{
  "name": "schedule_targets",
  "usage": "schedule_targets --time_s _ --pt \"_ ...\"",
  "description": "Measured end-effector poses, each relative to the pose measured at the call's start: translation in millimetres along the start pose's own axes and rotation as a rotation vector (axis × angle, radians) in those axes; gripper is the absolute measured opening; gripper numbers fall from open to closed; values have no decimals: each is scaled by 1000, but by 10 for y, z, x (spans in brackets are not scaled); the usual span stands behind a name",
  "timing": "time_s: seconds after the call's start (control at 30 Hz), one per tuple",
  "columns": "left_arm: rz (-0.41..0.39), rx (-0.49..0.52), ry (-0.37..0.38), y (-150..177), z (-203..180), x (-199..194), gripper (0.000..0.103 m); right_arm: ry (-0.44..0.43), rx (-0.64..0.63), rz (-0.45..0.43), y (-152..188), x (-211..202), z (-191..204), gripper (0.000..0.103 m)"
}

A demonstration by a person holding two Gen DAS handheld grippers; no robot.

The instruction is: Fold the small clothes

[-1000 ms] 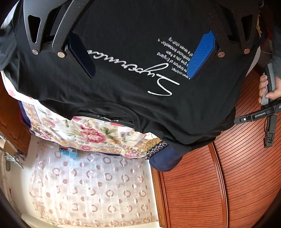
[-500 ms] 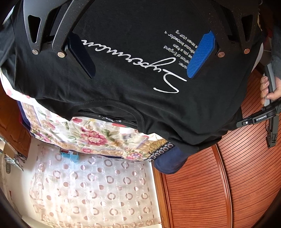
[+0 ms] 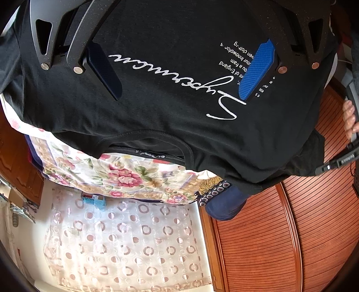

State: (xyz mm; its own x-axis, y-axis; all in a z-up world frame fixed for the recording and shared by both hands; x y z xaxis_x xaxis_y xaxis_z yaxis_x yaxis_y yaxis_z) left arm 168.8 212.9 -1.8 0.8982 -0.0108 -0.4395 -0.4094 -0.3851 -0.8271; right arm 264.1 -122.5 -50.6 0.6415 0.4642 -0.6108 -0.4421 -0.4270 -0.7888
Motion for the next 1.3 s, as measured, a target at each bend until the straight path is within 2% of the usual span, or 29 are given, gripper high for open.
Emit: schedule_targets --time_s 0.2,0.37,0.5,0.57,0.6,0.73,0.77,0.83,0.9,0.97,1.07,1.17,1.3 --pt "32 60 143 -52 -633 193 4 22 18 -23 15 -95 -54 103" --pt "143 144 267 236 -1227 391 4 60 50 -35 98 -230 -163 103" --pt "243 182 310 522 -1495 443 4 86 74 -34 173 -305 -242 103" --pt "278 207 286 634 -1554 452 8 93 87 -31 199 -330 -259 103" --pt "288 217 268 675 -1545 448 14 94 91 -29 207 -338 -249 103" --pt "279 205 230 671 -1401 368 29 96 92 -23 168 -326 -177 103" --pt "273 196 218 664 -1364 361 37 92 89 -22 157 -317 -152 103" --pt "260 180 193 632 -1217 335 42 74 81 -19 99 -289 -156 103" --pt "251 167 169 617 -1121 331 59 41 65 -16 43 -243 -99 99" --pt "240 155 134 589 -1018 348 67 -7 45 -12 -26 -175 -19 95" --pt "215 152 89 554 -864 288 74 -83 7 2 -136 -28 181 84" --pt "191 144 65 507 -752 237 76 -159 -28 30 -228 172 404 74" --pt "163 131 20 443 -595 181 76 -273 -62 62 -351 416 731 69"
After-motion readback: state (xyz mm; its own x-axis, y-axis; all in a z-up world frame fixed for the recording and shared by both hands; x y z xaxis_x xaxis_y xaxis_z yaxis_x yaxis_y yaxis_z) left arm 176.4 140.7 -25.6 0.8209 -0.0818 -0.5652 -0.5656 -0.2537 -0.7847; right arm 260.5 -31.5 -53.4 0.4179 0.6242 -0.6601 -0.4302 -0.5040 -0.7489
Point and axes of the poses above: each gripper's, at about its wrist camera, not at the fingertips, and x roughly the way its jaws point, z to its left, y to its underside, the point moved 4 cm from there along x, roughly the way its jaws point, and after that the axes turned 10 degrees about -x, right-handed, at the moved point
